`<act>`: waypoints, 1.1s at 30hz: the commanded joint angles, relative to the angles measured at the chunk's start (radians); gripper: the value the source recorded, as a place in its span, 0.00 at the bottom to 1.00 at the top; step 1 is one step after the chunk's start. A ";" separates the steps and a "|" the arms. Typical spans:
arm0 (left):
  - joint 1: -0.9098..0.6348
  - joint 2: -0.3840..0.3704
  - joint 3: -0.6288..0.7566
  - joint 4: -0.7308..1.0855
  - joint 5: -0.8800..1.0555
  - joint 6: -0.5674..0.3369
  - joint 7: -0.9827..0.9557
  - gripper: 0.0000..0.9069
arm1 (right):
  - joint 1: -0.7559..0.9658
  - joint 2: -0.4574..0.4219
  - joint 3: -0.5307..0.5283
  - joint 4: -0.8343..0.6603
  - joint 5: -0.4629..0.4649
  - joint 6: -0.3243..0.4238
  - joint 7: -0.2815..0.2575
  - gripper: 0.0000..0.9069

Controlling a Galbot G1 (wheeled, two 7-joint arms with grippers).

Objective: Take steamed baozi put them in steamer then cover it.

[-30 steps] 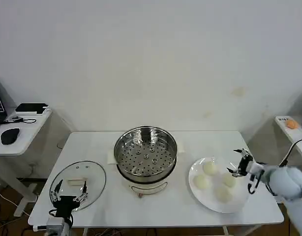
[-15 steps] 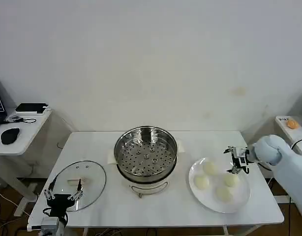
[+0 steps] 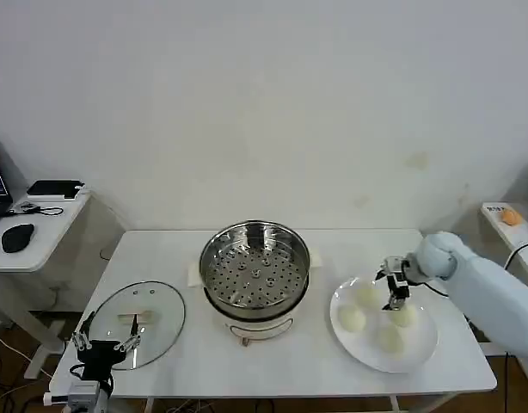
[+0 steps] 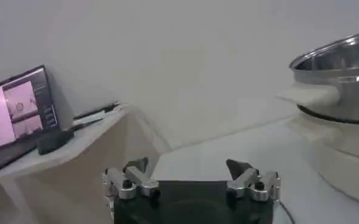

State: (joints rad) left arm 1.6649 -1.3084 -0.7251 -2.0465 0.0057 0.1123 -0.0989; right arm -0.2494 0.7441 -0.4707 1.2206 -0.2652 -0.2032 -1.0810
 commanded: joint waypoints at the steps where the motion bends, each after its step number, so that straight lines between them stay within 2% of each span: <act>1: -0.004 0.000 -0.005 0.006 0.008 -0.001 0.003 1.00 | 0.050 0.055 -0.075 -0.057 0.026 -0.010 0.013 1.00; 5: -0.005 -0.001 -0.003 0.009 0.009 -0.005 0.003 1.00 | 0.055 0.055 -0.088 -0.072 0.025 -0.003 0.011 1.00; 10: -0.004 -0.003 -0.003 0.010 0.011 -0.008 0.001 1.00 | 0.054 0.060 -0.081 -0.081 0.018 -0.014 0.019 0.92; 17: -0.004 -0.007 -0.002 0.009 0.015 -0.013 0.001 1.00 | 0.054 0.071 -0.079 -0.092 0.009 -0.024 0.042 0.91; 23: -0.001 -0.007 -0.003 0.009 0.017 -0.019 0.000 1.00 | 0.059 0.067 -0.080 -0.086 0.009 -0.033 0.048 0.81; 27: -0.001 -0.008 -0.003 0.011 0.018 -0.021 0.000 1.00 | 0.060 0.061 -0.081 -0.075 0.014 -0.040 0.052 0.71; 33: 0.001 -0.007 -0.004 0.010 0.021 -0.024 -0.001 1.00 | 0.054 0.051 -0.085 -0.063 0.016 -0.044 0.051 0.68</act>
State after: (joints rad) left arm 1.6642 -1.3172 -0.7284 -2.0367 0.0242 0.0897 -0.0990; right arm -0.1972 0.7947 -0.5521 1.1557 -0.2498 -0.2431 -1.0340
